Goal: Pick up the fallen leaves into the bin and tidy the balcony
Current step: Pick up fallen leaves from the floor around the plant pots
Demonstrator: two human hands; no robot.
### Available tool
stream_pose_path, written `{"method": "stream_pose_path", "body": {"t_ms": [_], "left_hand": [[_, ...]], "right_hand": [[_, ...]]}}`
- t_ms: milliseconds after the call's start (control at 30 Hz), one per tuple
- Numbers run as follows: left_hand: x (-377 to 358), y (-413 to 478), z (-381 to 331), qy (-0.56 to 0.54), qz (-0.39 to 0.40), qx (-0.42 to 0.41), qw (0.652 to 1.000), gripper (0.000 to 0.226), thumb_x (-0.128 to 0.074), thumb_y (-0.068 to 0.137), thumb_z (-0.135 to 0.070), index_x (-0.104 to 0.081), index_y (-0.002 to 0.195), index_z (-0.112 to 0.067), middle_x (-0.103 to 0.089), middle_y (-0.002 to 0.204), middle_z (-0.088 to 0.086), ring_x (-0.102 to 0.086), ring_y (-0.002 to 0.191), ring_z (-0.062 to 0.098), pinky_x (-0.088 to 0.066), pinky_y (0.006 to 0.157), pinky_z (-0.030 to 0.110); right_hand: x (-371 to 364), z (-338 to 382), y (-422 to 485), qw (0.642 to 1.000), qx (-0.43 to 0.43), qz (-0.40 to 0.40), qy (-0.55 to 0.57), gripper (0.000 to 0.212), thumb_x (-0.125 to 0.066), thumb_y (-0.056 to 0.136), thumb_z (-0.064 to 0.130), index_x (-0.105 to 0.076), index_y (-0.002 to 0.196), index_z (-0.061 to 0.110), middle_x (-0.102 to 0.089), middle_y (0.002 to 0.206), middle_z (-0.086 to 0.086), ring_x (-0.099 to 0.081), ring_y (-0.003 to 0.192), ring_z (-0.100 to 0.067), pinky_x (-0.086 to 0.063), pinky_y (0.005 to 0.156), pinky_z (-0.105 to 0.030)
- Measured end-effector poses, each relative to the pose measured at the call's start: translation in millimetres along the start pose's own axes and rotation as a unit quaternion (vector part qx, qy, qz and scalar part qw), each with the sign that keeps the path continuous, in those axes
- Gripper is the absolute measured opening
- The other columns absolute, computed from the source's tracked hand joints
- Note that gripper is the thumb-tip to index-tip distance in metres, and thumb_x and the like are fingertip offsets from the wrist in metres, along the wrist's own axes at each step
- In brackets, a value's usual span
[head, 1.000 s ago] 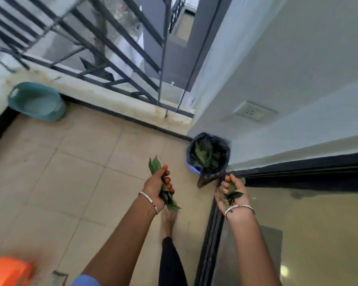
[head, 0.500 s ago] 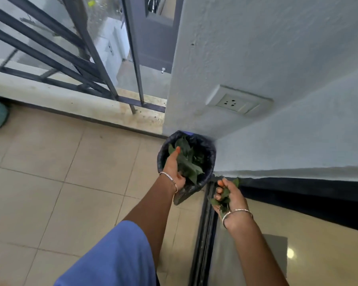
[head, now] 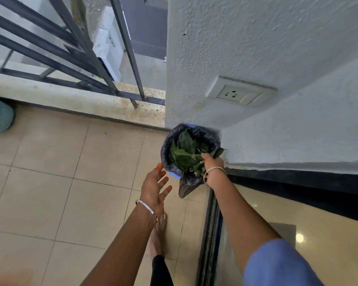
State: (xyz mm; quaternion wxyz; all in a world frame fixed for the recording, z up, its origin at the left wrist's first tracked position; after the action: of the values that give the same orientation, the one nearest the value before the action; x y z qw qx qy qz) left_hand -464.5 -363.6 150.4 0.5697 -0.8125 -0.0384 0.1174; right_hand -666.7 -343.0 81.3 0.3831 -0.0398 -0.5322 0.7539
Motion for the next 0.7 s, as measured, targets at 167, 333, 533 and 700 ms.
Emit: {"method": "stream_pose_path", "body": {"t_ms": [167,333,533,700], "left_hand": [[25,-10,3,-0.04,-0.011,0.005,0.999,0.03,-0.055,0.097,-0.038,-0.064,0.115,-0.016,-0.062,0.121,0.004,-0.058,0.115,0.022,-0.049,0.094,0.04],[53,-20,-7,-0.089,-0.034,-0.008,0.995,0.031,-0.053,0.097,-0.041,-0.063,0.113,-0.016,-0.063,0.117,0.004,-0.059,0.112,0.022,-0.048,0.096,0.041],[91,-57,-10,-0.107,-0.031,-0.028,0.993,0.025,-0.052,0.099,-0.034,-0.064,0.111,-0.016,-0.066,0.115,0.006,-0.061,0.109,0.021,-0.05,0.095,0.041],[143,-105,-11,-0.117,-0.021,-0.055,0.991,0.023,-0.05,0.1,-0.027,-0.064,0.113,-0.014,-0.066,0.111,0.006,-0.063,0.105,0.022,-0.051,0.095,0.043]], "right_hand": [[-24,1,13,0.998,-0.017,0.056,-0.023,0.096,-0.082,0.061,0.046,-0.038,0.143,0.021,-0.049,0.132,-0.007,-0.054,0.113,-0.032,-0.054,0.091,-0.05],[-22,-7,0,0.995,-0.013,0.034,0.097,0.083,-0.074,0.074,0.025,-0.036,0.147,0.02,-0.046,0.142,-0.01,-0.054,0.113,-0.03,-0.049,0.1,-0.05],[0,-32,-82,0.981,0.028,0.017,0.192,0.037,-0.055,0.094,-0.002,-0.052,0.131,-0.003,-0.063,0.098,-0.014,-0.061,0.088,-0.021,-0.053,0.088,-0.038],[-1,-64,-187,0.986,0.083,0.017,0.147,0.017,-0.049,0.096,-0.001,-0.064,0.096,0.007,-0.062,0.074,-0.007,-0.06,0.052,-0.01,-0.048,0.05,-0.022]]}}
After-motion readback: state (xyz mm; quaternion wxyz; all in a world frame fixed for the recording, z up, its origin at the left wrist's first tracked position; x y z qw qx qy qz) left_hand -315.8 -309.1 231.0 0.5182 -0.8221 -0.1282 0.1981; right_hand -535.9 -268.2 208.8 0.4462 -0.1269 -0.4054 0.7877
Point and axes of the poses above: each hand's wrist, its own y-axis towards the middle knuckle, its own x-axis out of the back of the hand, z = x × y, the point moved 4 cm from there along y, towards the middle knuckle
